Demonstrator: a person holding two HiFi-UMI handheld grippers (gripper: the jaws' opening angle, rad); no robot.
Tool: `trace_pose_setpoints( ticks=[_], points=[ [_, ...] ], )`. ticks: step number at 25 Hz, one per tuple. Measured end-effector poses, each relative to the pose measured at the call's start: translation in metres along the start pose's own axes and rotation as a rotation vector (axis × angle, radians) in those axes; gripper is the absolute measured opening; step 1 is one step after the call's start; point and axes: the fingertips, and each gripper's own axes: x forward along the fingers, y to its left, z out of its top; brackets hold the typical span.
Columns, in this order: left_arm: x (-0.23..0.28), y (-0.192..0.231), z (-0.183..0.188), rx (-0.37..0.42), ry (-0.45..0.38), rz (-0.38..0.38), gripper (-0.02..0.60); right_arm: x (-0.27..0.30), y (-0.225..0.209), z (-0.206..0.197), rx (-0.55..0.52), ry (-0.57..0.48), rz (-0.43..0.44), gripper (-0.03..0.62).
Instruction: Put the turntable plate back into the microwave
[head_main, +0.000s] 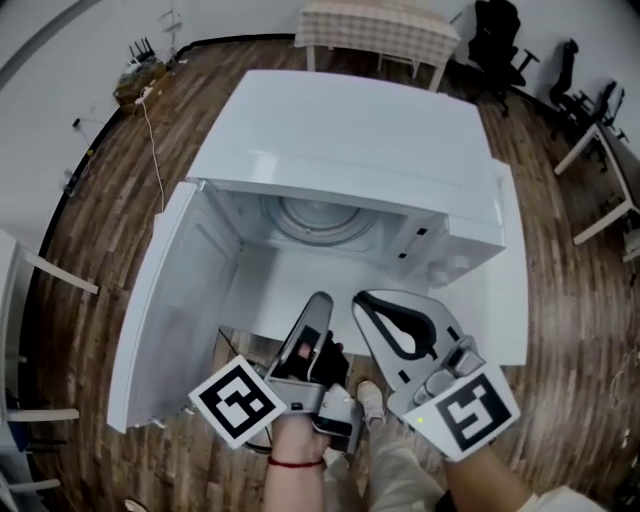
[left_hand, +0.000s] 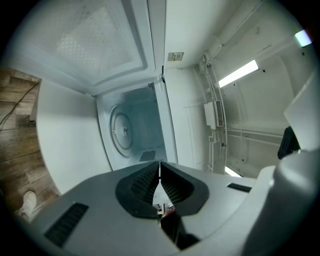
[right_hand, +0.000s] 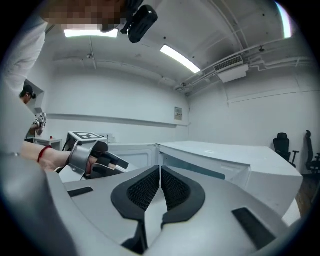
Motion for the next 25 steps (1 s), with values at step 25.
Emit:
trace_pose_setpoints(
  ticks=[25],
  points=[
    [-0.110,-0.098,-0.111,0.002,0.116,-0.171,0.003,-0.147,0.084,0.084,-0.024,-0.258,0.017,0.035]
  ],
)
